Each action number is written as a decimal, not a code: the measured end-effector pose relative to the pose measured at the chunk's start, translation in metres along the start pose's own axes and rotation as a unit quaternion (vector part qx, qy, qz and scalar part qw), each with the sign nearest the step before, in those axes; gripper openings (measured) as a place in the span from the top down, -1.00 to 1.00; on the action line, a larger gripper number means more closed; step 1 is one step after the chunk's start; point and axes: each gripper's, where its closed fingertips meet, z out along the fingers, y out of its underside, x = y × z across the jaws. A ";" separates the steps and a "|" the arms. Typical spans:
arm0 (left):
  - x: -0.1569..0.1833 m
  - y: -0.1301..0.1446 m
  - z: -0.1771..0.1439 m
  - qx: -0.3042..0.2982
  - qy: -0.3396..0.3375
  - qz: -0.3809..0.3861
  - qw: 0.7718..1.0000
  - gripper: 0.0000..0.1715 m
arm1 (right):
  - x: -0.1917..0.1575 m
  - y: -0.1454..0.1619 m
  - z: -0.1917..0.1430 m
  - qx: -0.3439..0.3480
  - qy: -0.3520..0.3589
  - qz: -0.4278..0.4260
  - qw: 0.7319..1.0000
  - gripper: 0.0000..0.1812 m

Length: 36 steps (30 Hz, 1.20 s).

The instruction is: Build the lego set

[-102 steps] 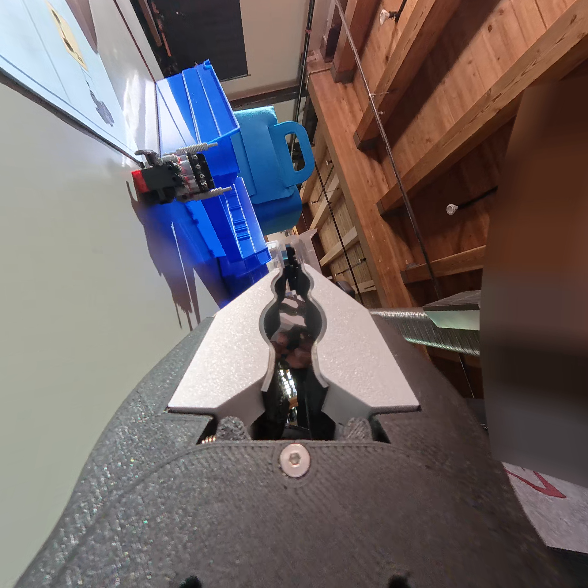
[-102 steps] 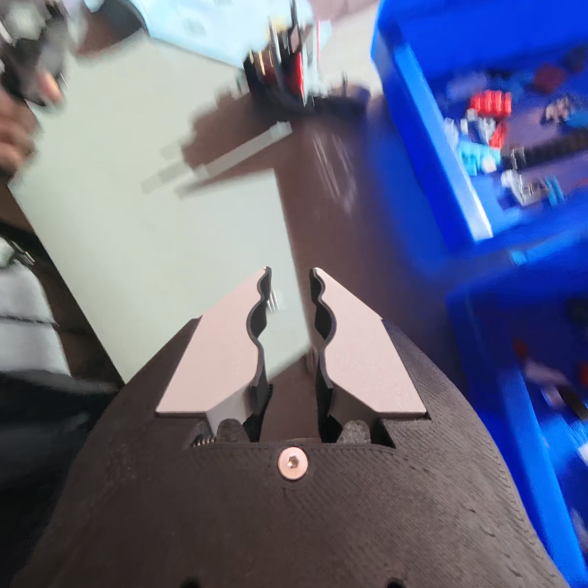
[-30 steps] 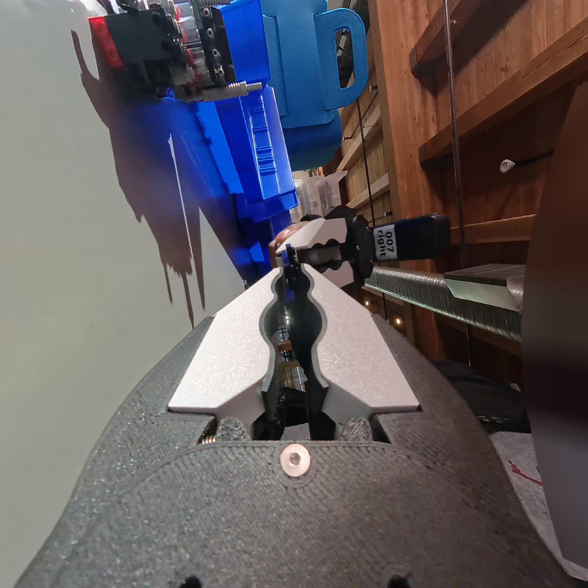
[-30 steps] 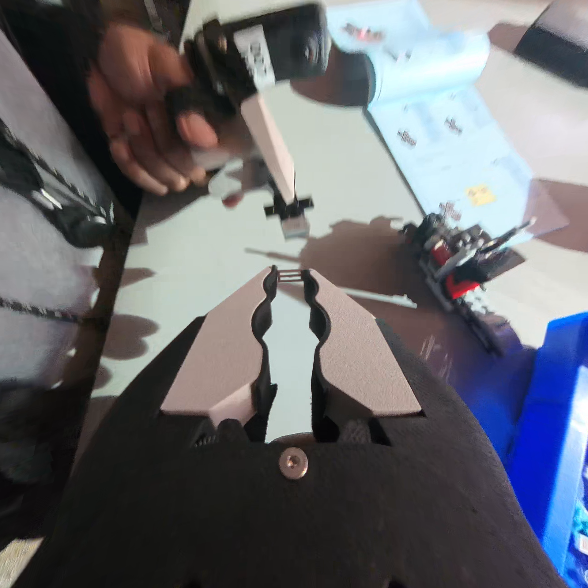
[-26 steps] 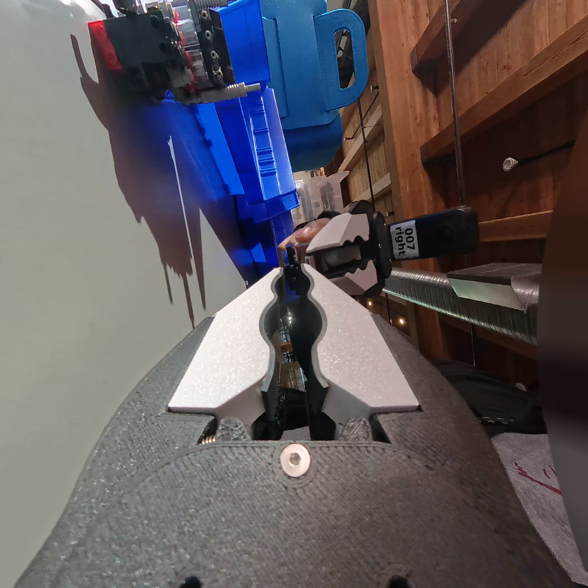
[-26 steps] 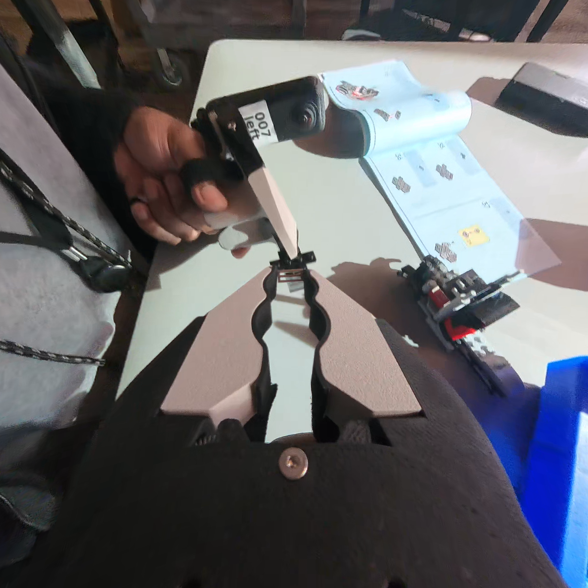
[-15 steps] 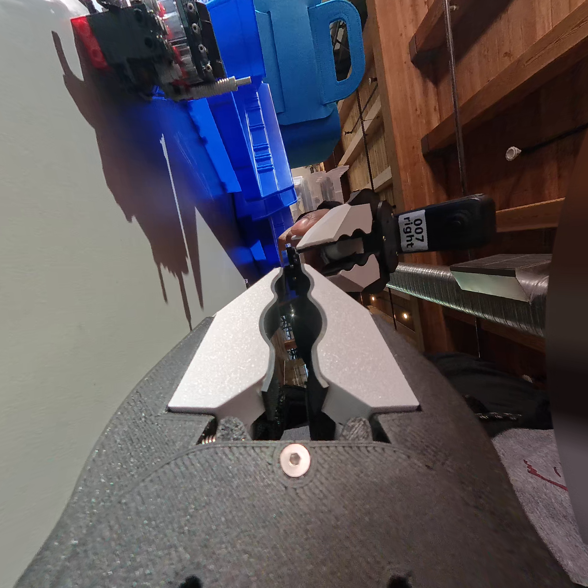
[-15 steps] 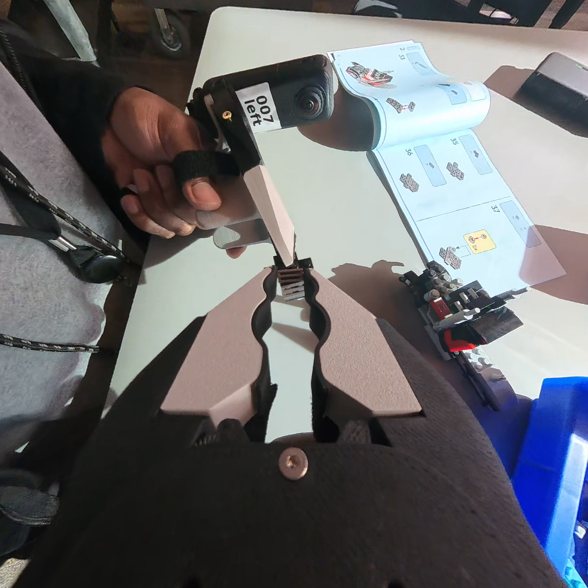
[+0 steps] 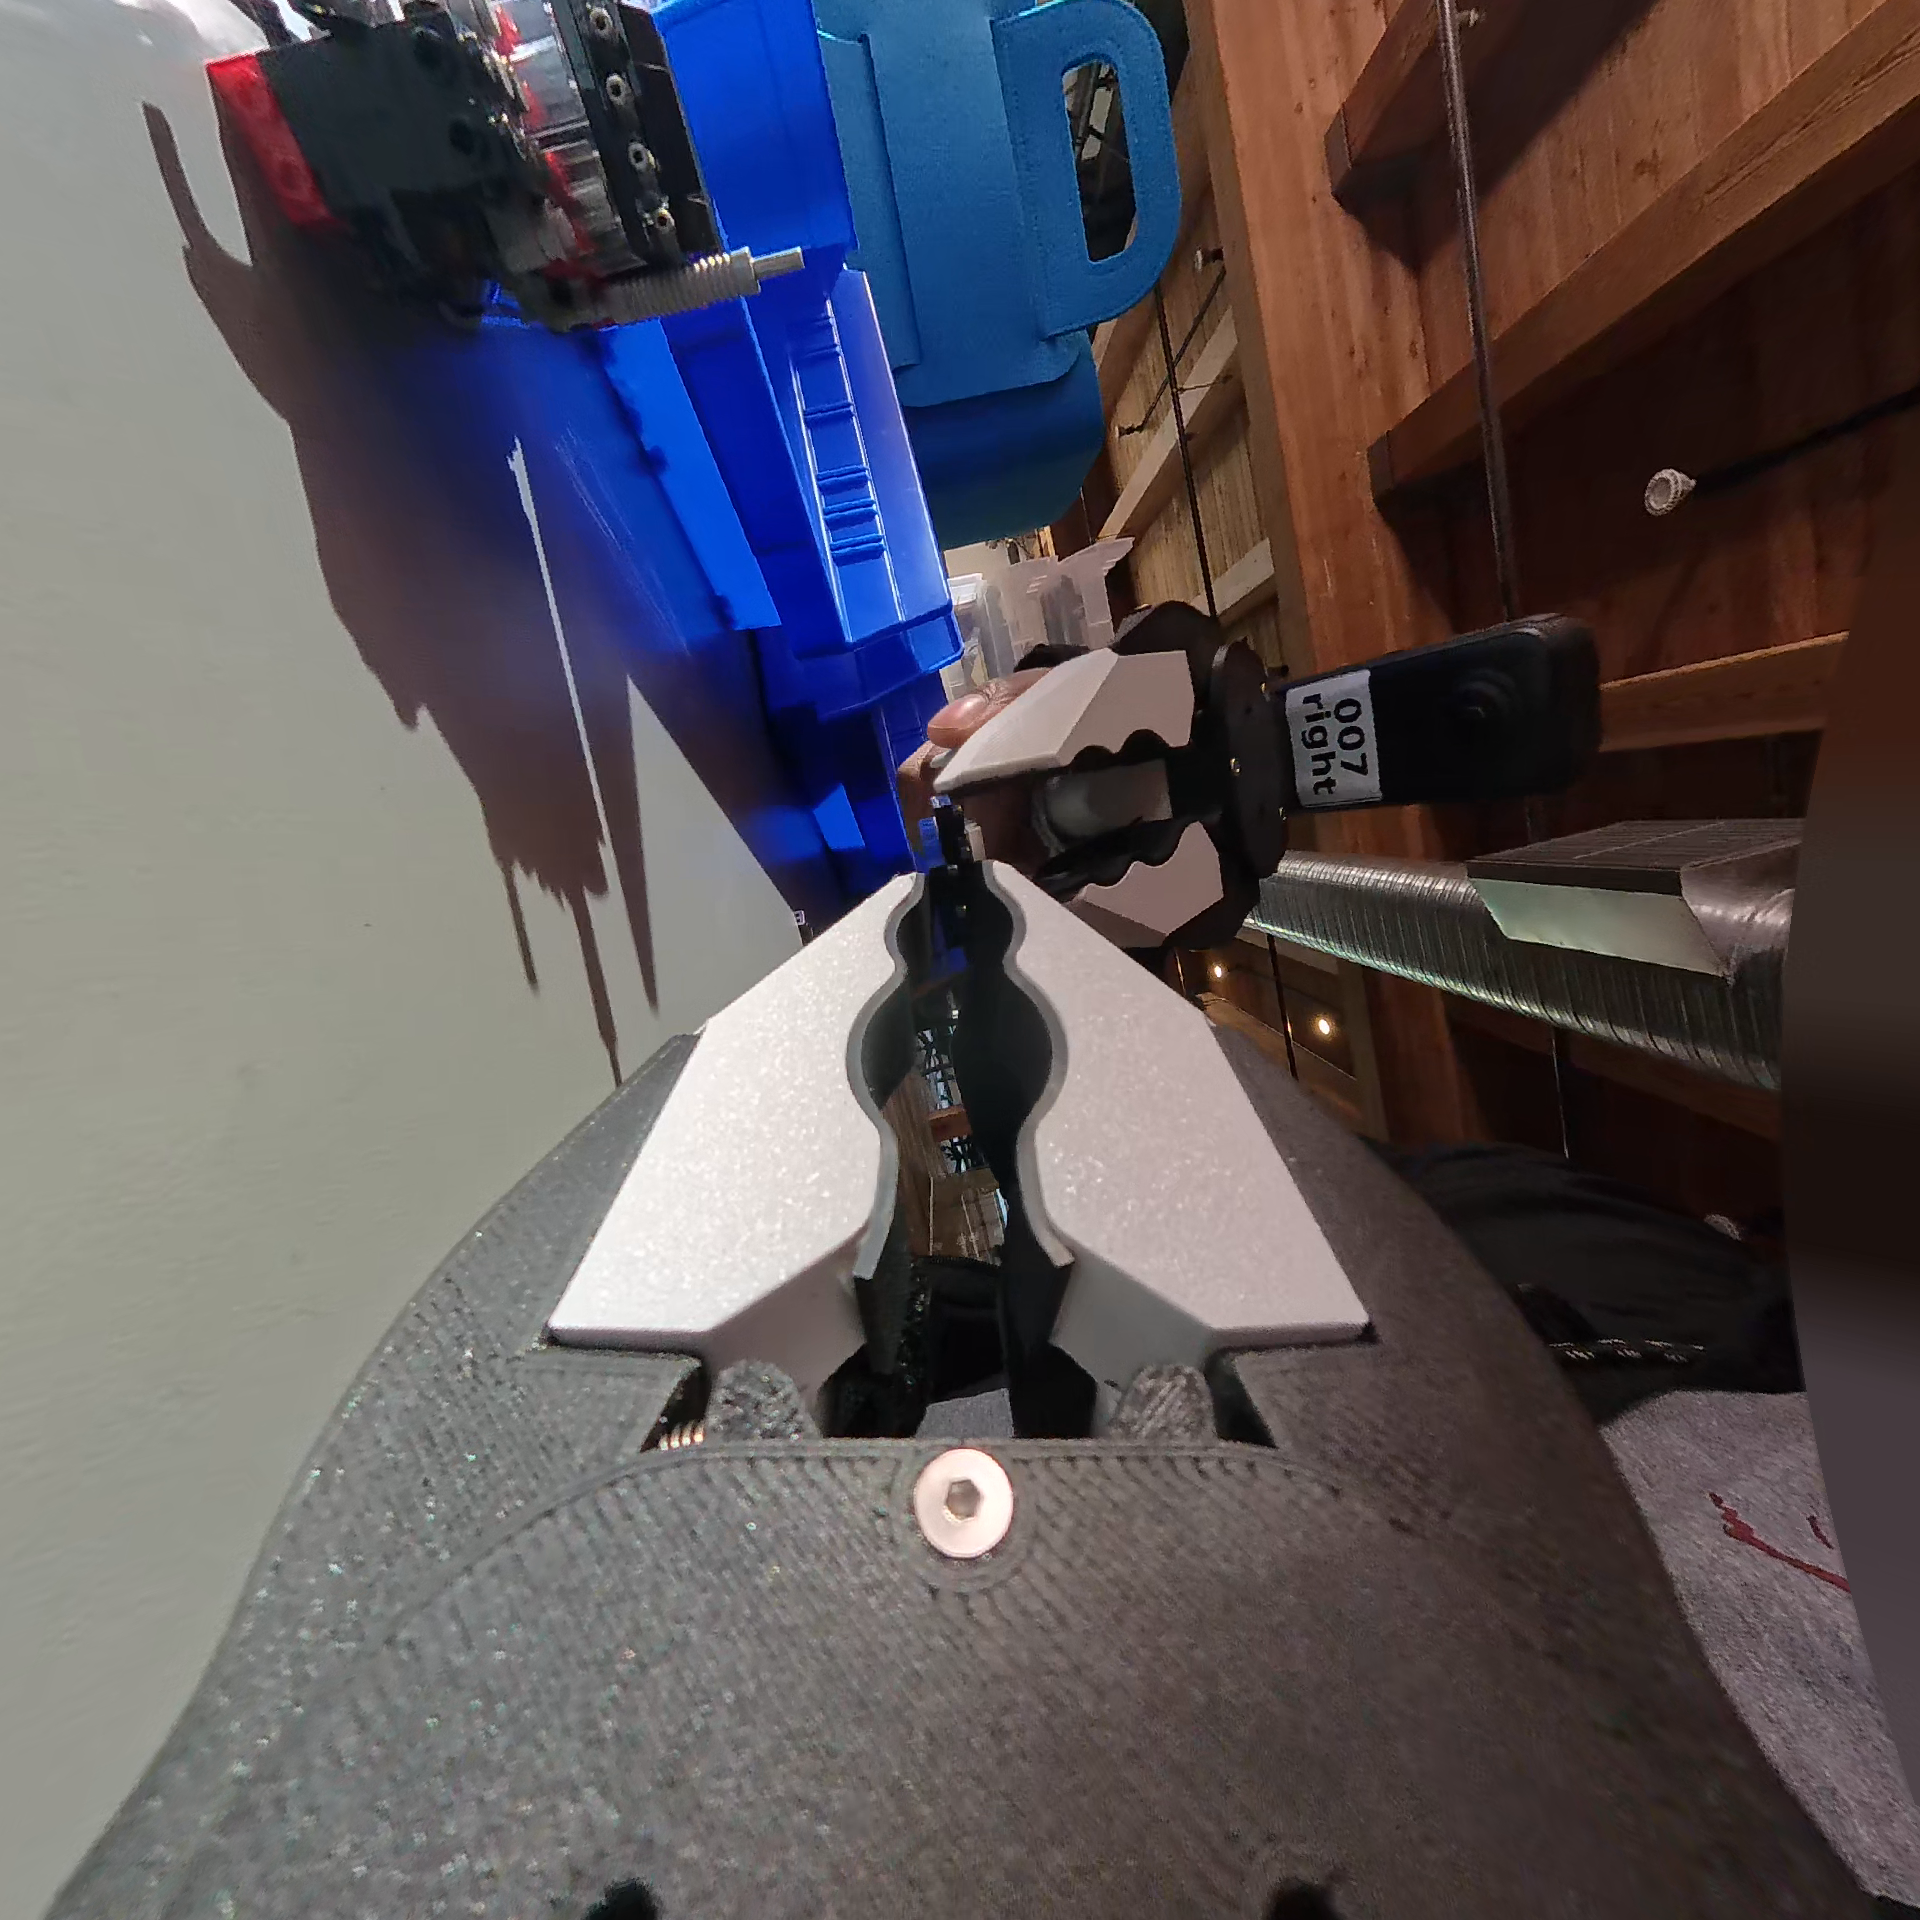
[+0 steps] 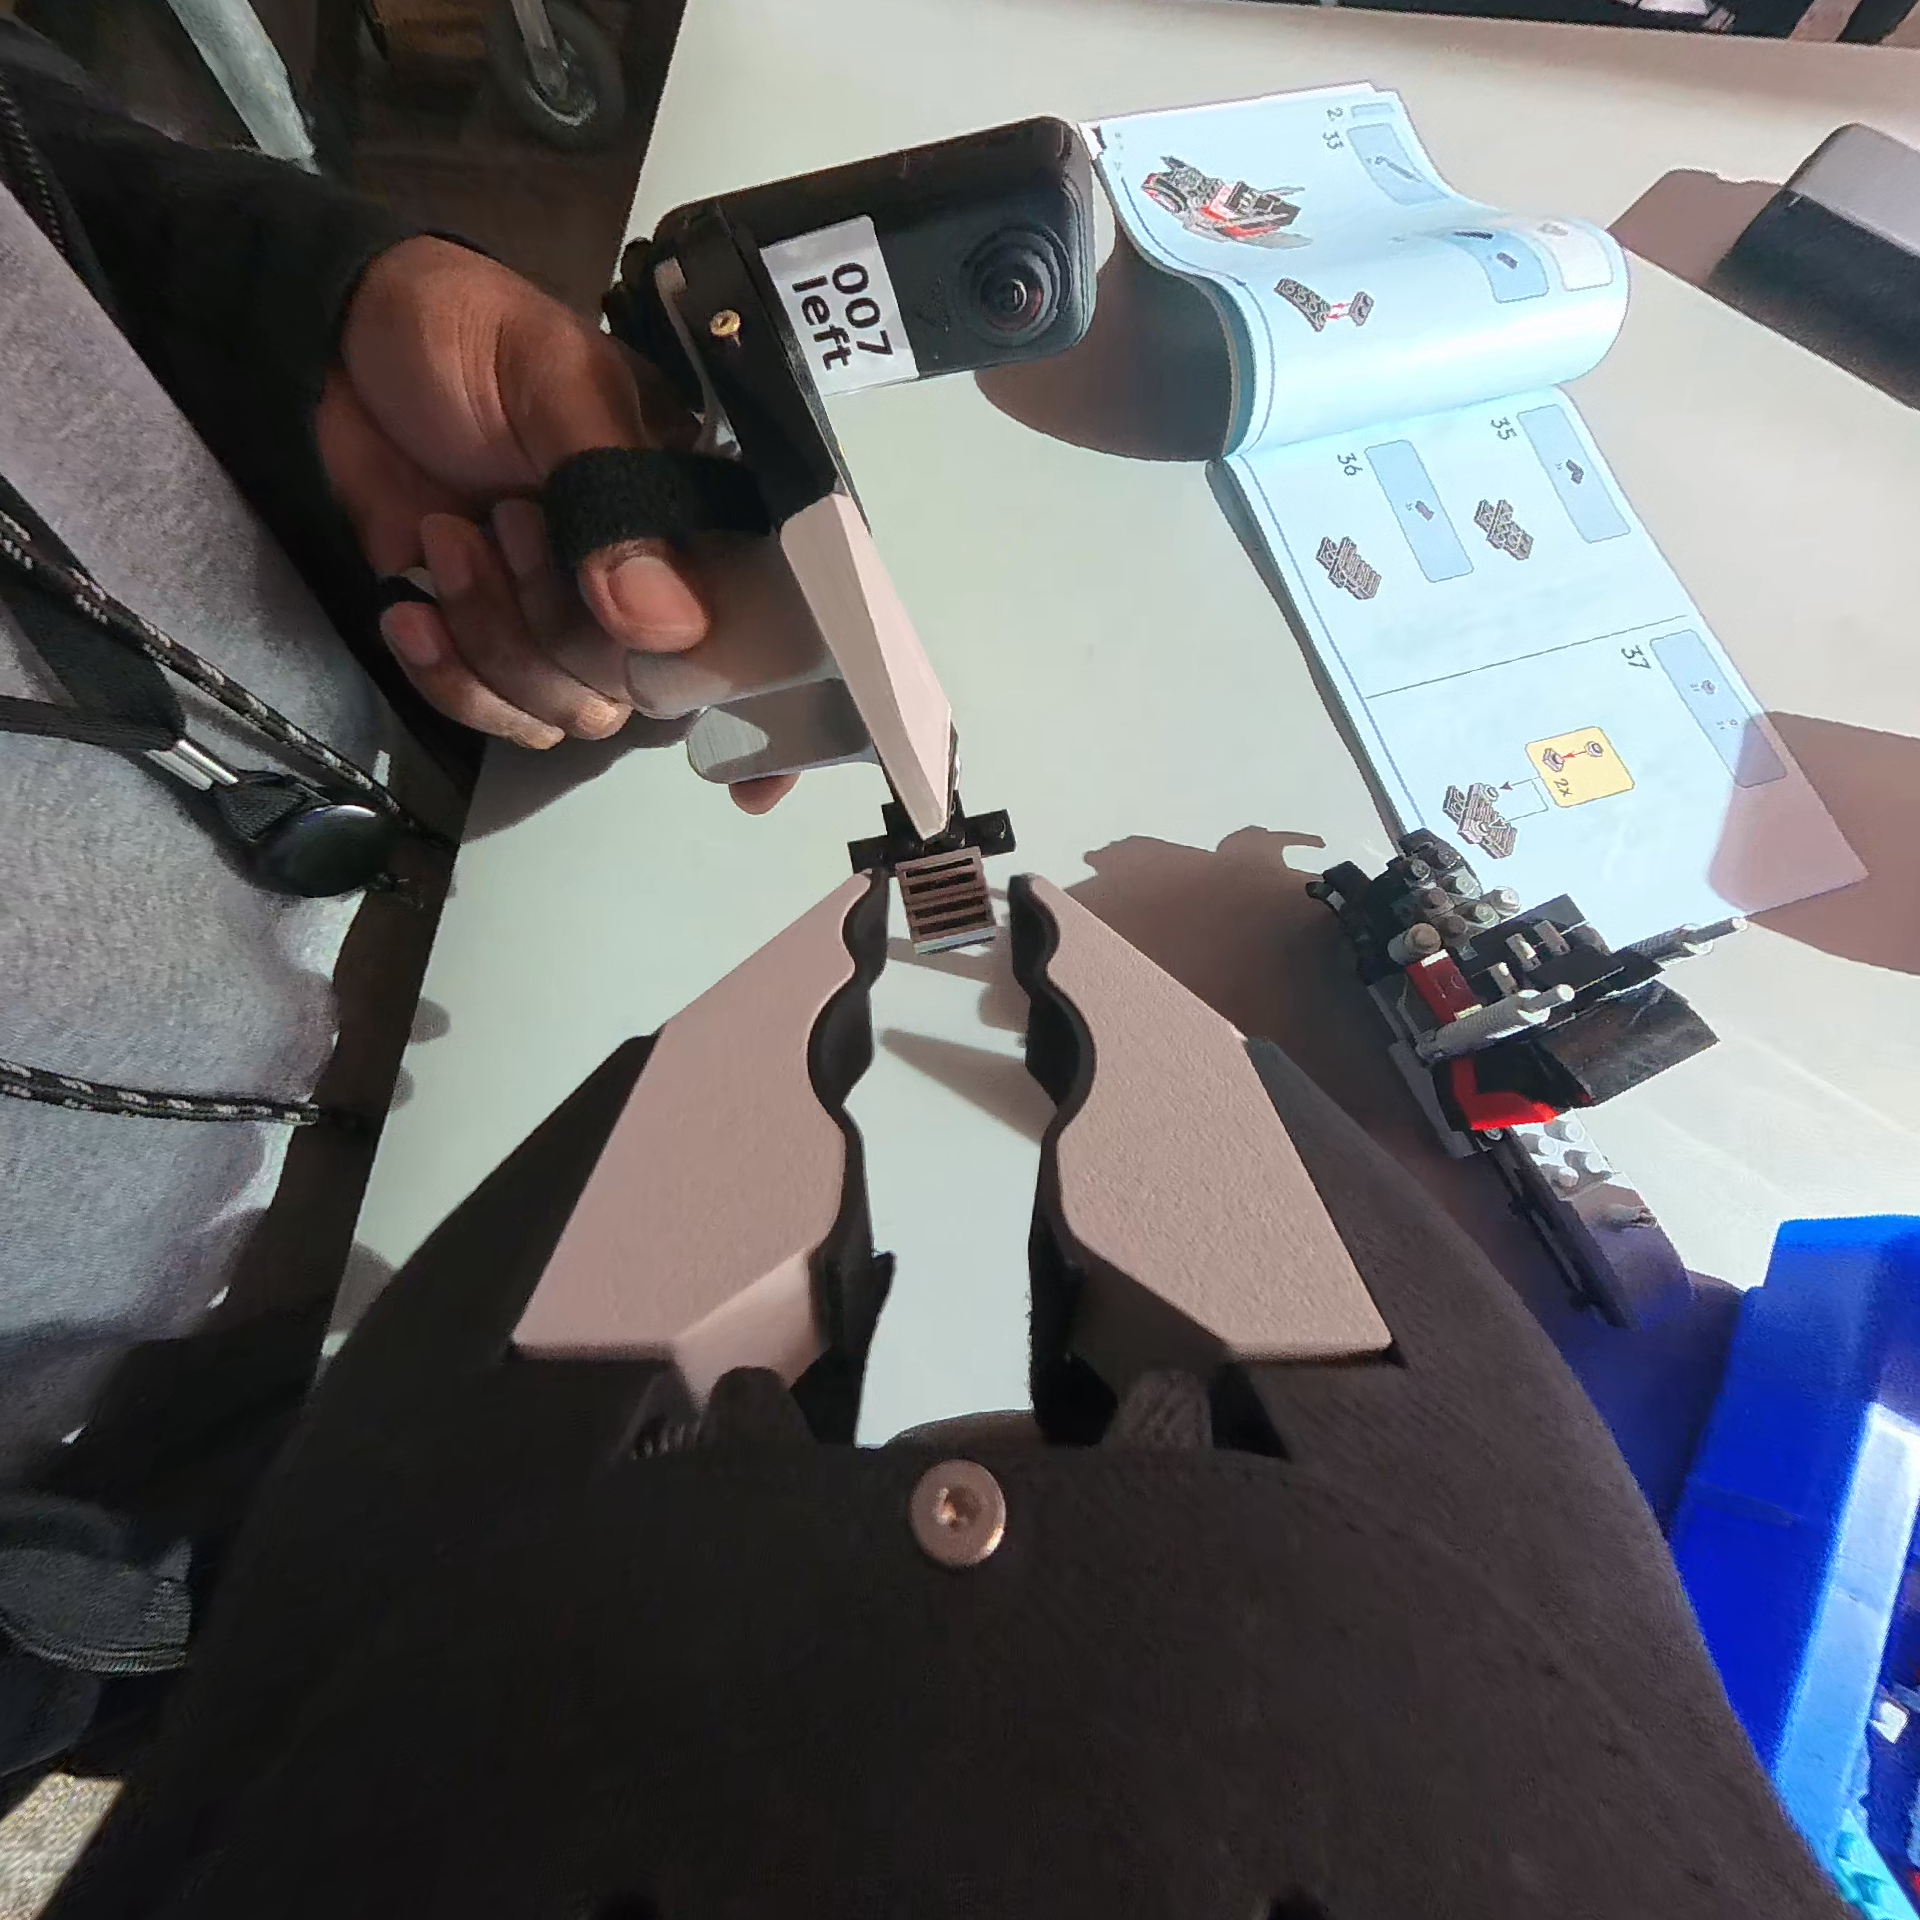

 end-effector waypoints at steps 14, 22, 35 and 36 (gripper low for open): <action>0.012 0.005 0.000 -0.012 0.035 0.019 0.999 0.91 | 0.004 -0.002 -0.029 0.233 -0.050 0.467 0.852 0.52; 0.019 0.014 0.002 -0.032 0.042 0.051 0.997 0.90 | -0.010 -0.003 -0.016 0.260 -0.101 0.527 0.803 0.55; 0.029 0.021 0.003 -0.044 0.052 0.099 0.993 0.90 | -0.024 -0.013 -0.020 0.275 -0.145 0.502 0.807 0.86; 0.030 0.022 0.003 -0.045 0.055 0.106 0.992 0.90 | -0.025 -0.014 -0.021 0.277 -0.145 0.497 0.810 0.86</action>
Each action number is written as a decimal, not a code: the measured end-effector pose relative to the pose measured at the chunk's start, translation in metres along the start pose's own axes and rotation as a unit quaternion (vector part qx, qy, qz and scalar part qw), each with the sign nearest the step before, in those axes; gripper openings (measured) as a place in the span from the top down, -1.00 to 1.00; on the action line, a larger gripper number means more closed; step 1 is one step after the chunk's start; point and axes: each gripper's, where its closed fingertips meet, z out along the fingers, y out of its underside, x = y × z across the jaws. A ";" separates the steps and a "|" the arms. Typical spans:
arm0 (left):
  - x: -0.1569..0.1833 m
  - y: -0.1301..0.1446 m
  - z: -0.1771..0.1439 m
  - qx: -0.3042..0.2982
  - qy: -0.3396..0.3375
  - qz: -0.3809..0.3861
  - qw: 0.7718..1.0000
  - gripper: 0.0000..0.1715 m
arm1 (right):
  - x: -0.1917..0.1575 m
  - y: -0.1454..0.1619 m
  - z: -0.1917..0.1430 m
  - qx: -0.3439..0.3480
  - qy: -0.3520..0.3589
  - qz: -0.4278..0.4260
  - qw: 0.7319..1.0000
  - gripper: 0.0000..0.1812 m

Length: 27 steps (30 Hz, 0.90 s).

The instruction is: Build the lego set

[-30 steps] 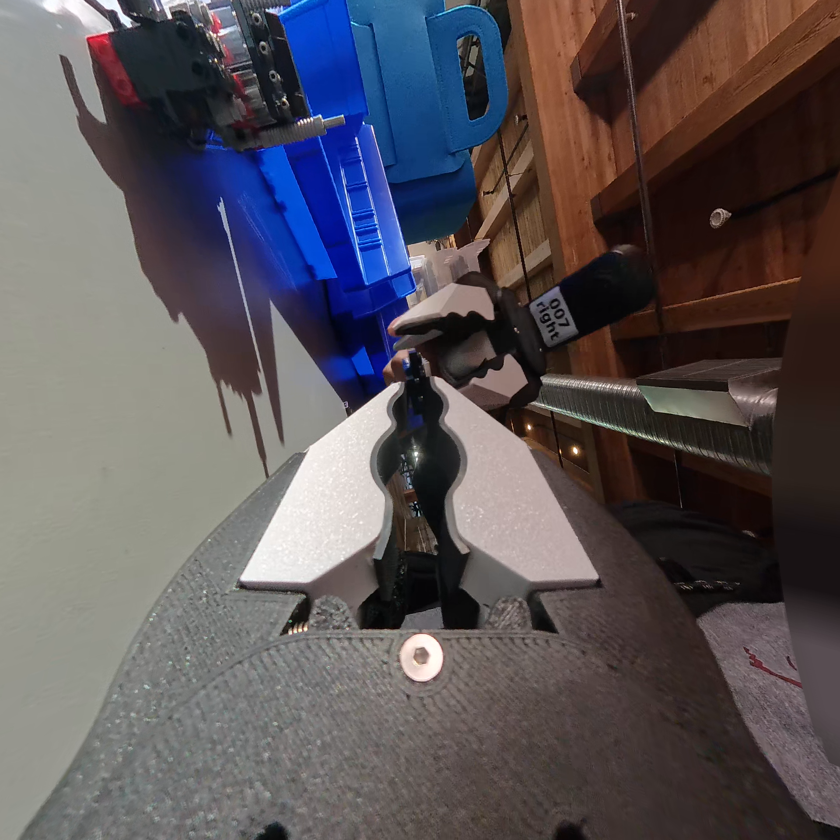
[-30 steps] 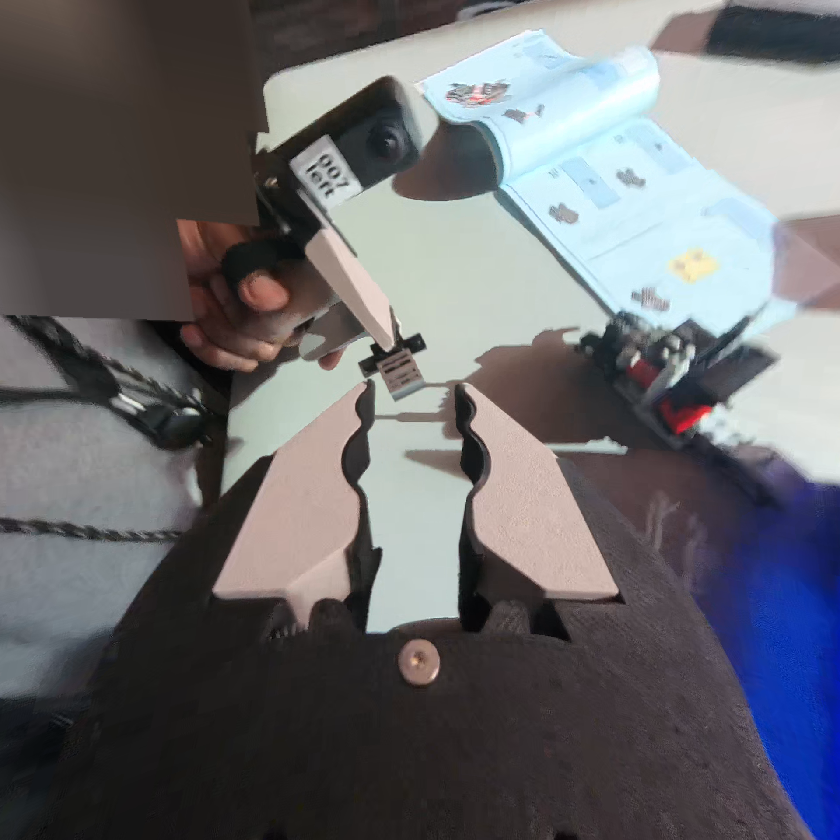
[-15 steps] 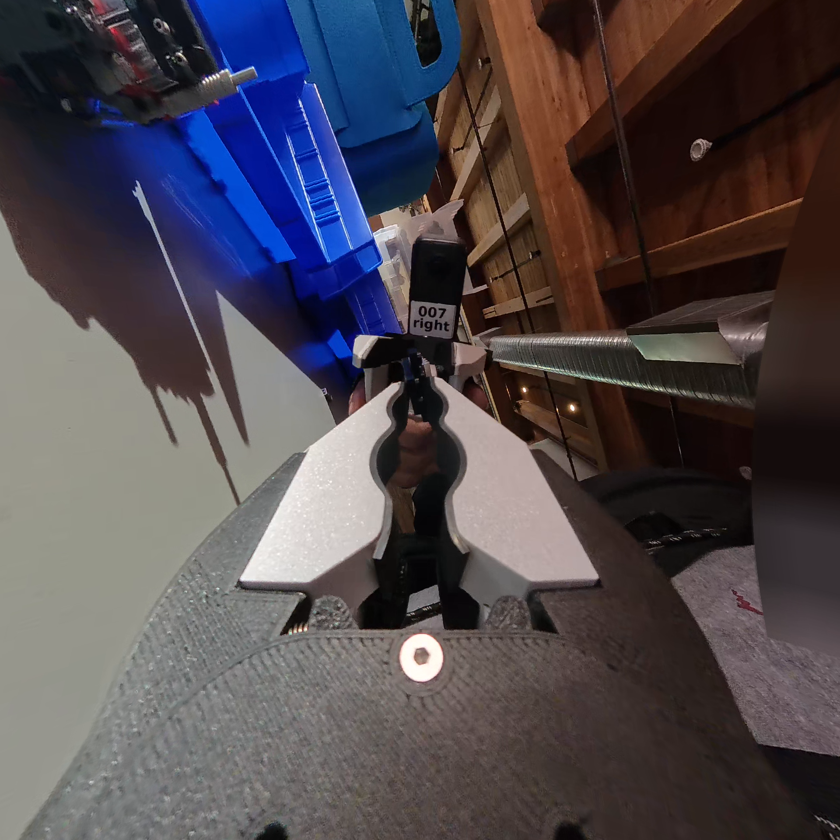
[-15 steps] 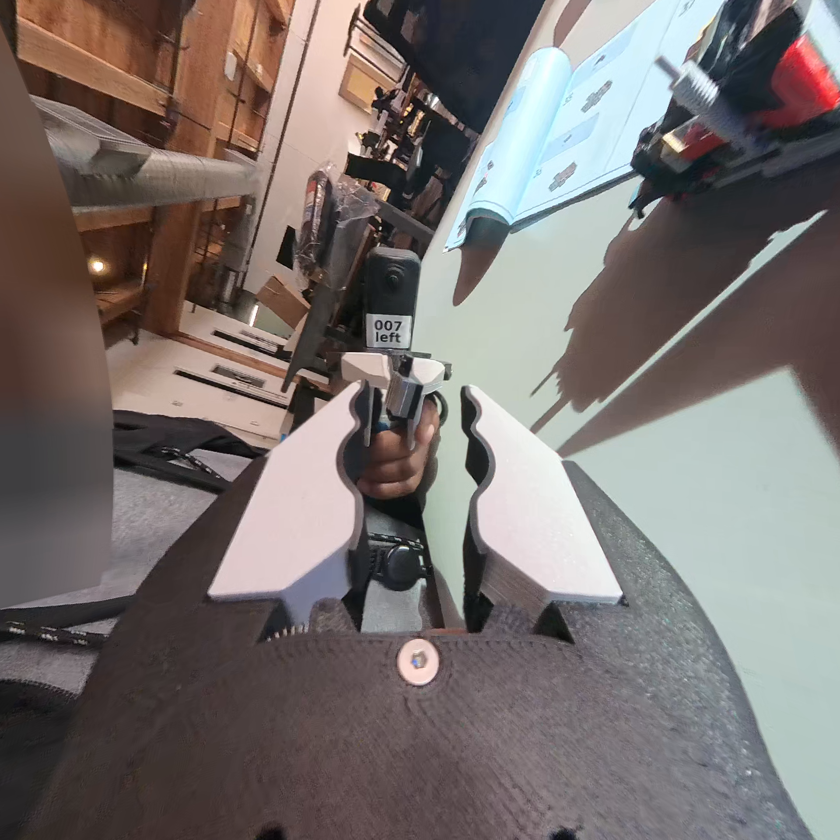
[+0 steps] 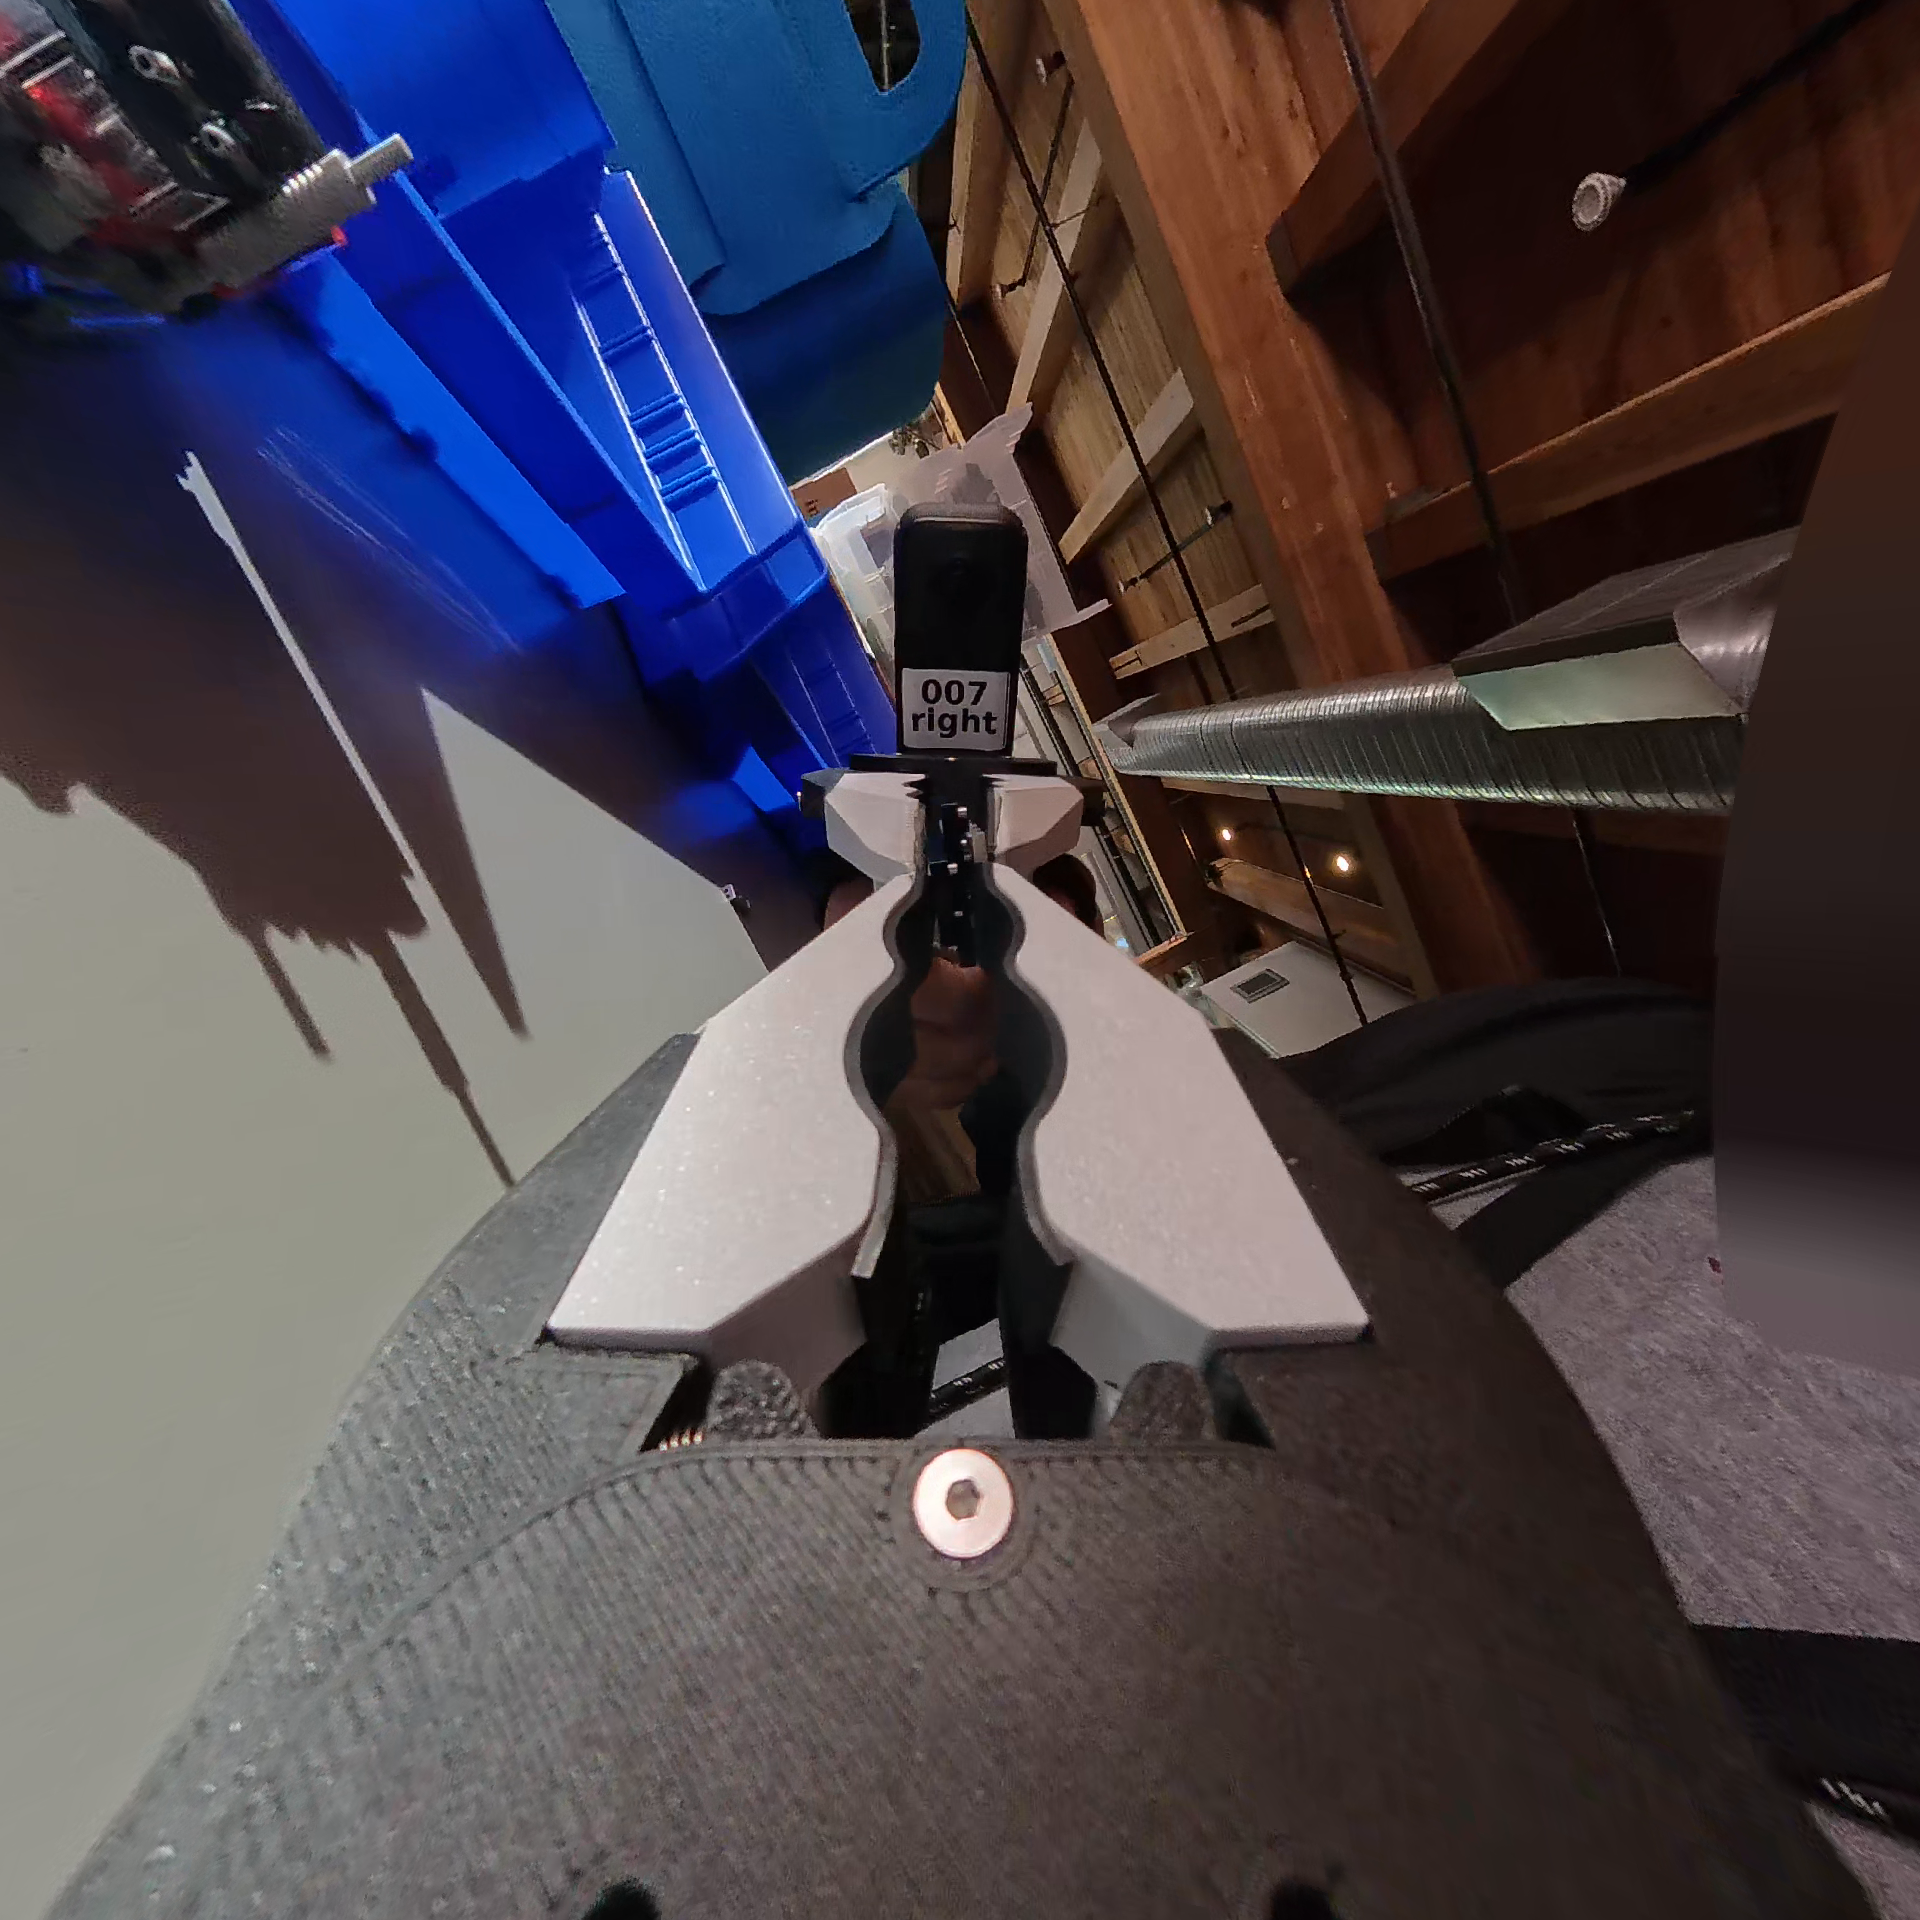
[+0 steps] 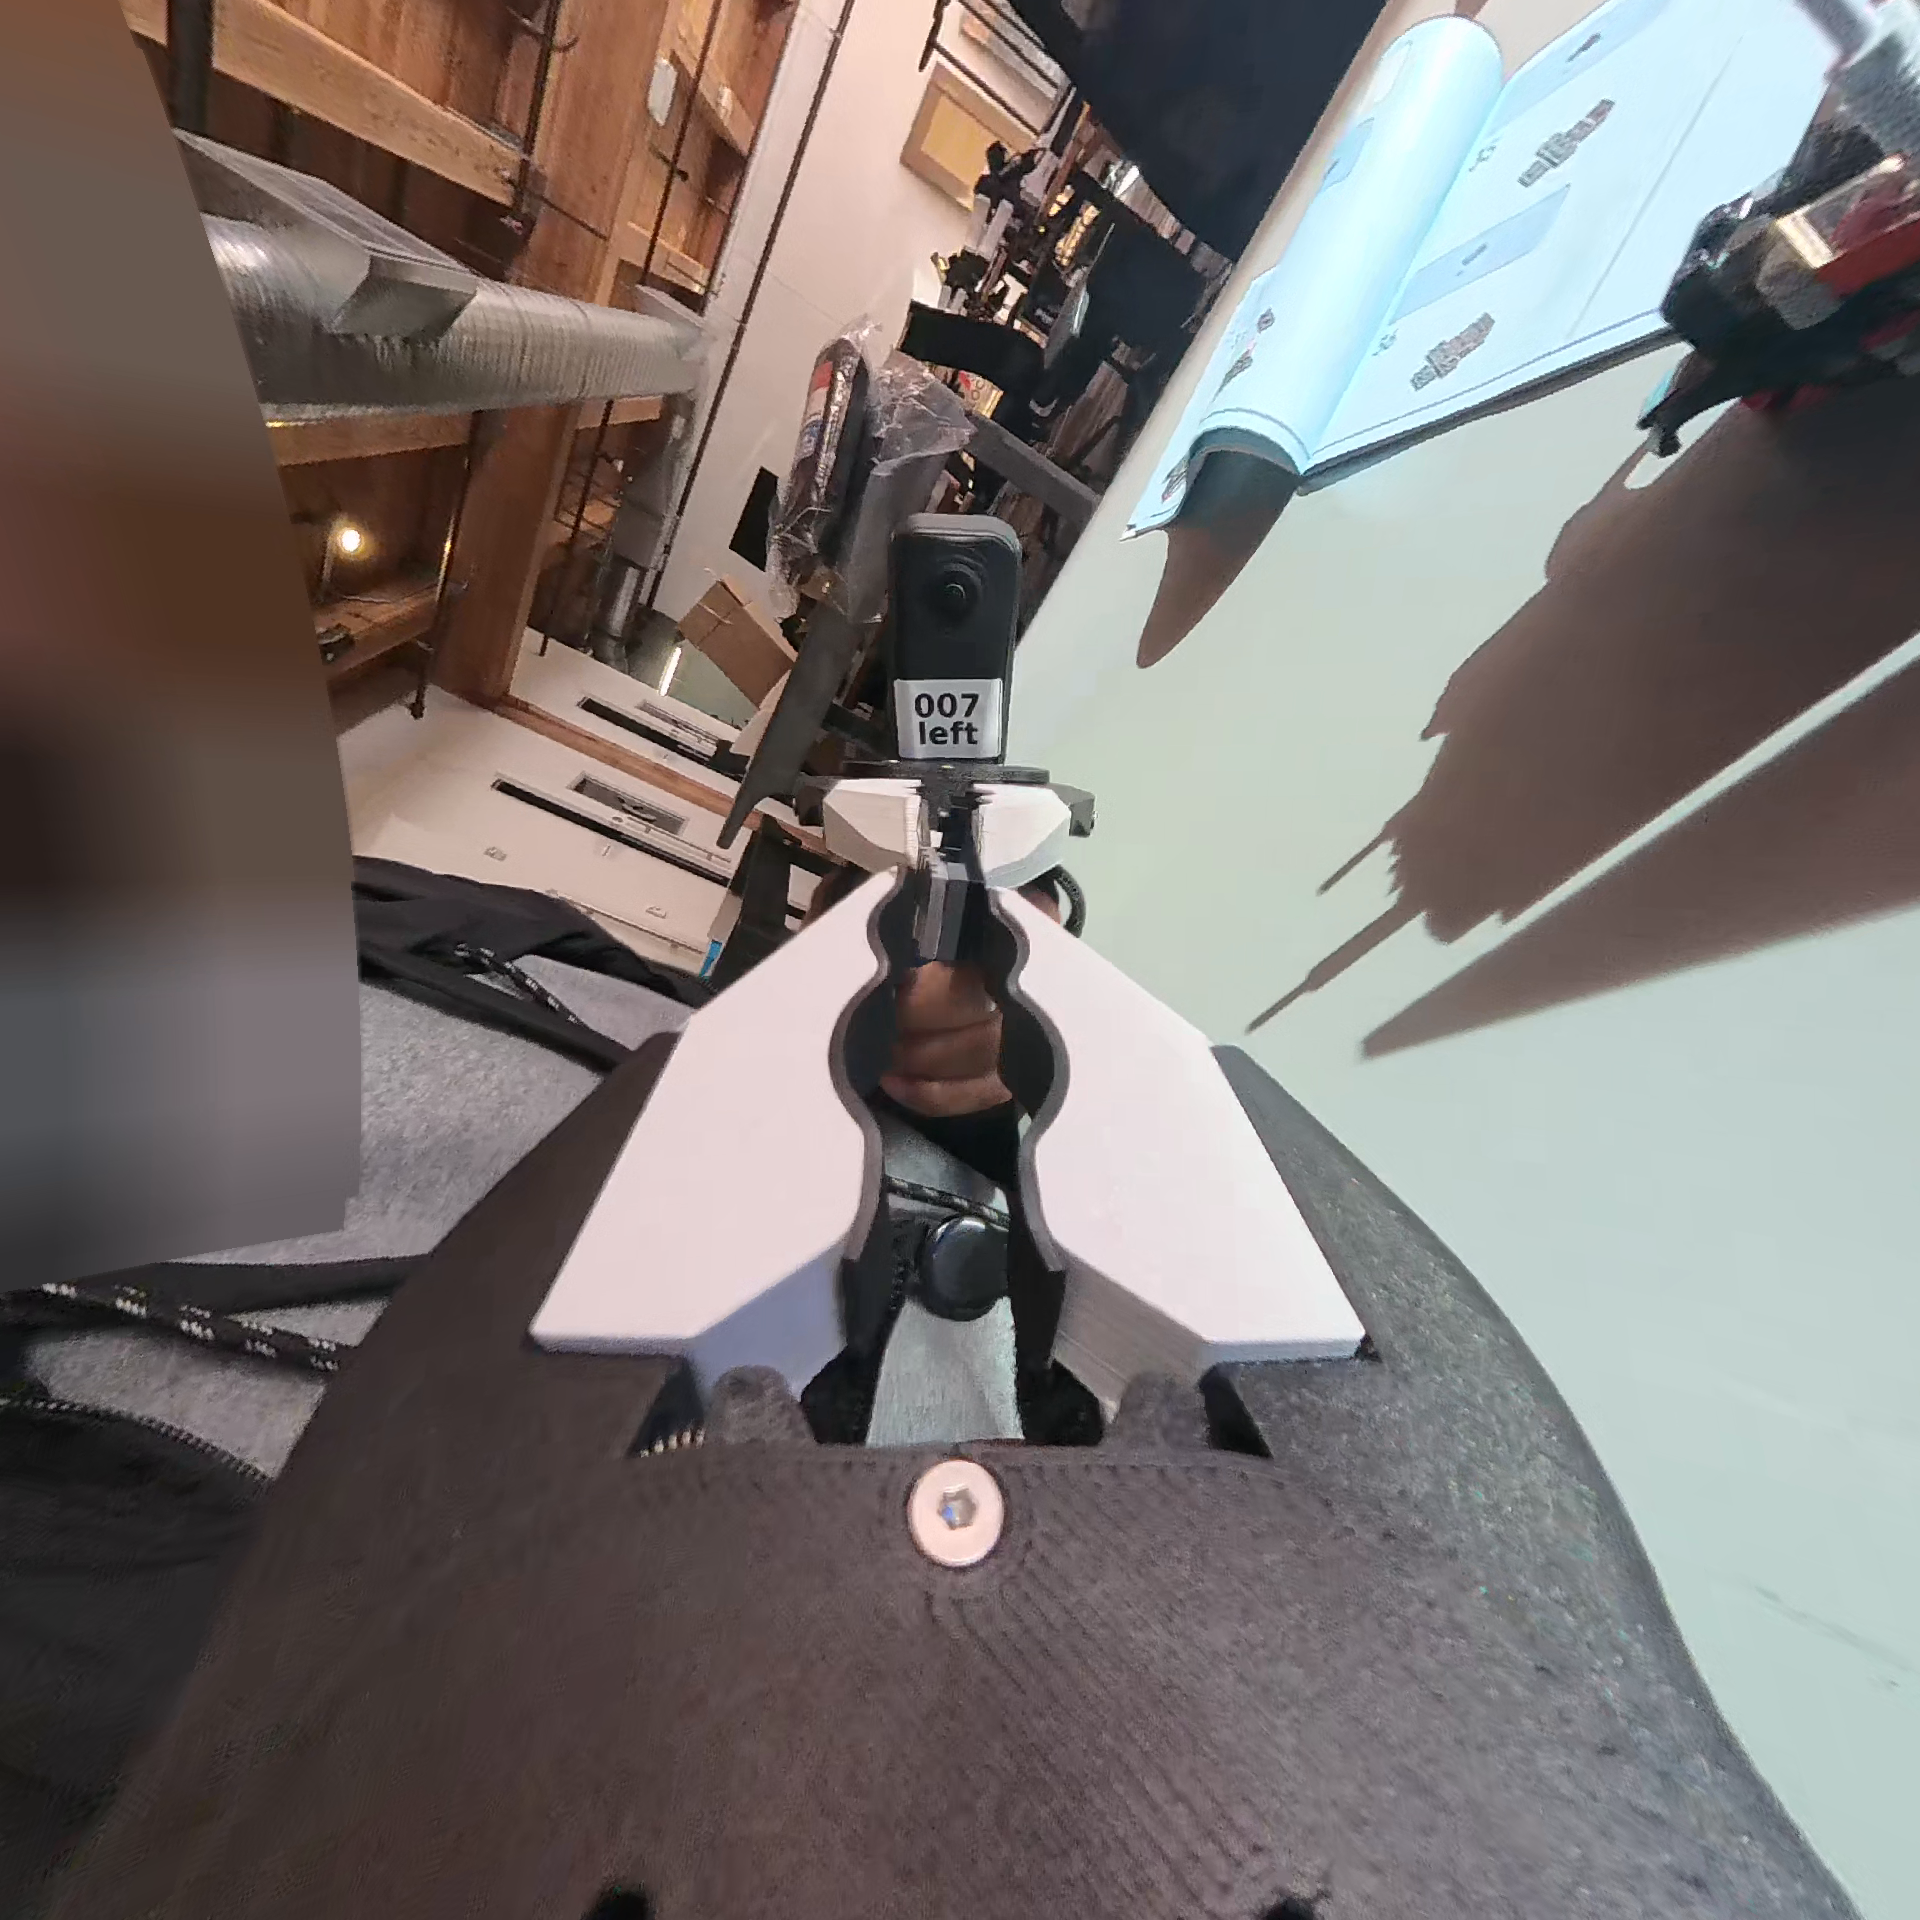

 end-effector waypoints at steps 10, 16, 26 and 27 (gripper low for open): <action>0.013 0.003 0.002 -0.014 0.010 0.082 0.996 0.91 | -0.012 0.002 -0.003 -0.007 0.011 -0.065 0.998 0.89; 0.018 0.005 0.001 -0.016 0.022 0.097 0.995 0.91 | -0.018 0.004 -0.002 -0.005 -0.007 -0.069 0.998 0.89; 0.020 0.001 0.001 0.003 0.032 0.086 0.996 0.91 | -0.016 0.000 -0.004 0.020 0.002 -0.067 0.998 0.75; 0.021 0.001 0.001 0.003 0.033 0.087 0.996 0.91 | -0.017 0.000 -0.005 0.022 0.001 -0.067 0.998 0.75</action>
